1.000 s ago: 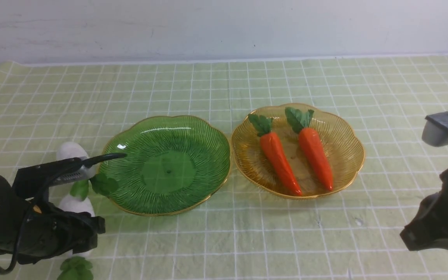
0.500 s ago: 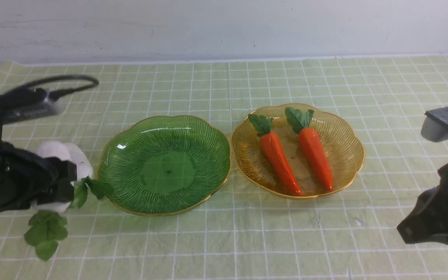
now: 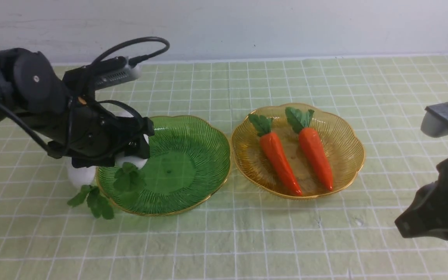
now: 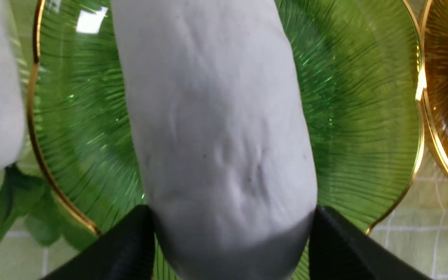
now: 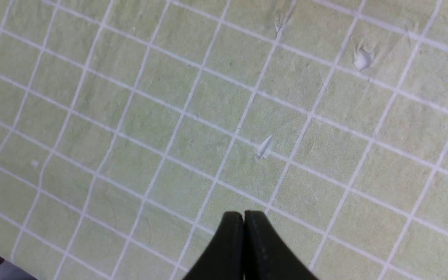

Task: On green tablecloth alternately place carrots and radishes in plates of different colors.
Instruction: 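Pick up the white radish and place it in the left plate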

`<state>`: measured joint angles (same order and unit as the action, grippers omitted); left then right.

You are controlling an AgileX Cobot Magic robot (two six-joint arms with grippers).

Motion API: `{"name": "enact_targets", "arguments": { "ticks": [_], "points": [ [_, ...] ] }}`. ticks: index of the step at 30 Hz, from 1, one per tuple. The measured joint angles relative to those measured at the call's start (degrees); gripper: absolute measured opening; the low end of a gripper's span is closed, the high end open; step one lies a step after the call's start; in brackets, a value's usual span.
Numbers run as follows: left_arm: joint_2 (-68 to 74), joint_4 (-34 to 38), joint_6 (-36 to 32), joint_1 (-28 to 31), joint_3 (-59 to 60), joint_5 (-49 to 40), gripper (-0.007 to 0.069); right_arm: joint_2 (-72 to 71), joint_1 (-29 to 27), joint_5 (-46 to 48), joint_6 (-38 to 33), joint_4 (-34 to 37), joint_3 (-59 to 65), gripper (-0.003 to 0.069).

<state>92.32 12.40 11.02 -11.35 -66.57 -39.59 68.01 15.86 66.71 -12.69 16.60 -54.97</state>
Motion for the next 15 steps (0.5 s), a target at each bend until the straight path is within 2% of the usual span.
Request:
{"name": "enact_targets", "arguments": {
  "ticks": [5,9,14,15],
  "points": [
    [1.62,-0.46,0.35,0.44,-2.2,0.76,0.0578,0.0,0.0,-0.06,-0.48,0.0,0.0,-0.0014],
    [1.62,-0.83,0.64,3.28,-6.06,0.04,0.0594,0.0,0.0,-0.11,-0.72,0.0,0.0,-0.0014],
    [1.62,-1.25,0.6,9.06,-8.52,-0.97,0.0594,0.0,0.0,-0.12,-0.78,0.0,0.05,-0.0014],
    [1.89,-1.39,0.6,11.91,-8.65,-1.04,0.0591,0.0,0.0,-0.17,-0.78,0.0,0.02,-0.0014]
  ]
}}
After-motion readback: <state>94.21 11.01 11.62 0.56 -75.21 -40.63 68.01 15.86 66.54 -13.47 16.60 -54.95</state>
